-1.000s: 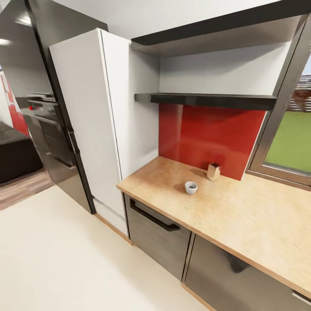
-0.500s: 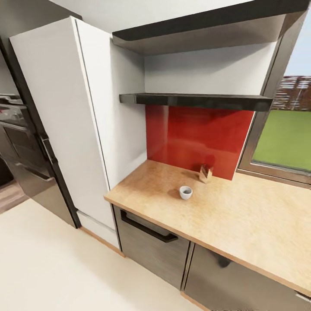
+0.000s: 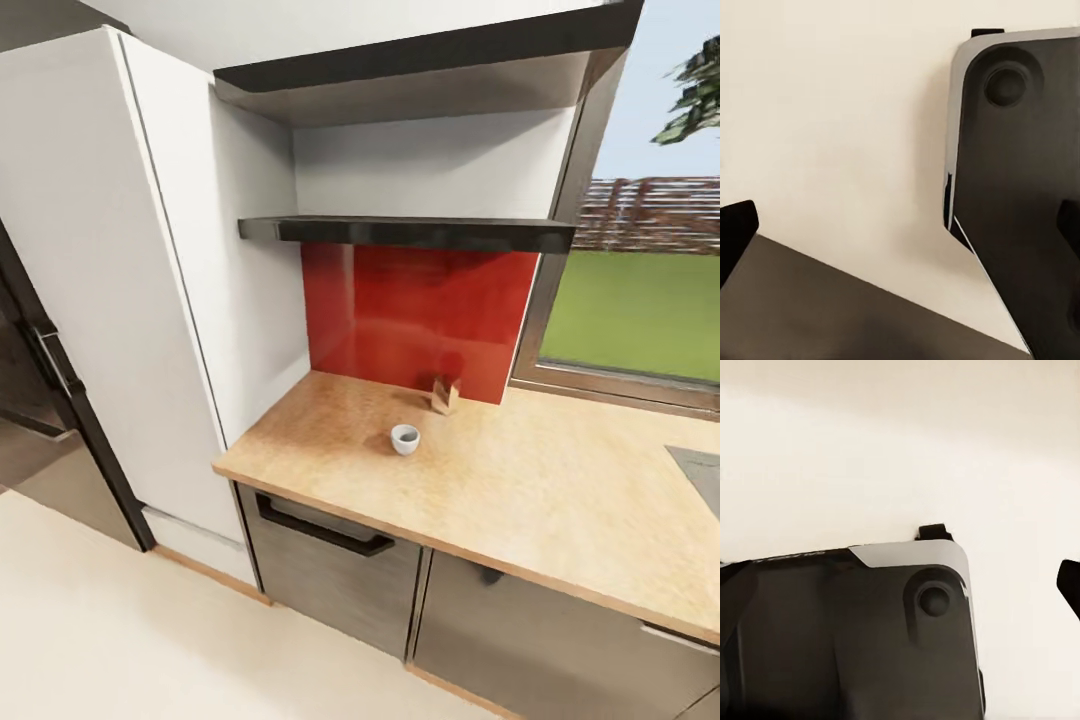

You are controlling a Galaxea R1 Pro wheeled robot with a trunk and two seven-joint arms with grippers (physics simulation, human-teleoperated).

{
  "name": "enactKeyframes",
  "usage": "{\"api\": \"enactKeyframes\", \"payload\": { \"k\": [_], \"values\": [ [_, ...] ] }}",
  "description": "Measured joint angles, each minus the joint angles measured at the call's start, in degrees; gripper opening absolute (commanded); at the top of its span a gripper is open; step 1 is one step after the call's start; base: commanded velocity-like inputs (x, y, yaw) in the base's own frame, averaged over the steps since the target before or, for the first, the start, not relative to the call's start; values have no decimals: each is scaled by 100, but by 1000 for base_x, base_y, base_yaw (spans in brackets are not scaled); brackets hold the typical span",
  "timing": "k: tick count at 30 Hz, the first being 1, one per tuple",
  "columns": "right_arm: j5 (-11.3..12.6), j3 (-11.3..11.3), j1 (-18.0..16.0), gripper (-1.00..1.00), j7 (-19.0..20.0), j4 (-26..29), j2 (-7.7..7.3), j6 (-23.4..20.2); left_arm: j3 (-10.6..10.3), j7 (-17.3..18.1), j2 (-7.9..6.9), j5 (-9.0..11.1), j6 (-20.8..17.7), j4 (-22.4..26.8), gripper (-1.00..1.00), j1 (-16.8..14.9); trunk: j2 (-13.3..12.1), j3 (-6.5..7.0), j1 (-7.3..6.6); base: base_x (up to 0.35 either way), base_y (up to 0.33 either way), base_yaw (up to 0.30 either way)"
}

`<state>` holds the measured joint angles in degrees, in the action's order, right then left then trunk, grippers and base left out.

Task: Set up a coffee station on the kitchen countertop: keep the coffee maker on the countertop, move the bottle of coffee from the kitchen shelf to the counter next to the coffee maker, place a paper coffee filter on top of the coffee maker, put the saucer next to the coffee maker with the coffee cup on the saucer, and place the electric kettle next to the coffee maker.

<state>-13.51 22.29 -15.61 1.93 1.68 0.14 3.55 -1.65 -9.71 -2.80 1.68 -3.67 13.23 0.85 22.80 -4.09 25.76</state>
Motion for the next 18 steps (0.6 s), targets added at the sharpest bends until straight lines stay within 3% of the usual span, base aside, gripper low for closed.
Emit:
{"api": "enactKeyframes", "payload": {
  "k": [18],
  "values": [
    [0,0,0,100,7,0,2,0,2,-17,1,-2,1,-5,100,-1,1,0,-1,52,319,-265]
  ]
}}
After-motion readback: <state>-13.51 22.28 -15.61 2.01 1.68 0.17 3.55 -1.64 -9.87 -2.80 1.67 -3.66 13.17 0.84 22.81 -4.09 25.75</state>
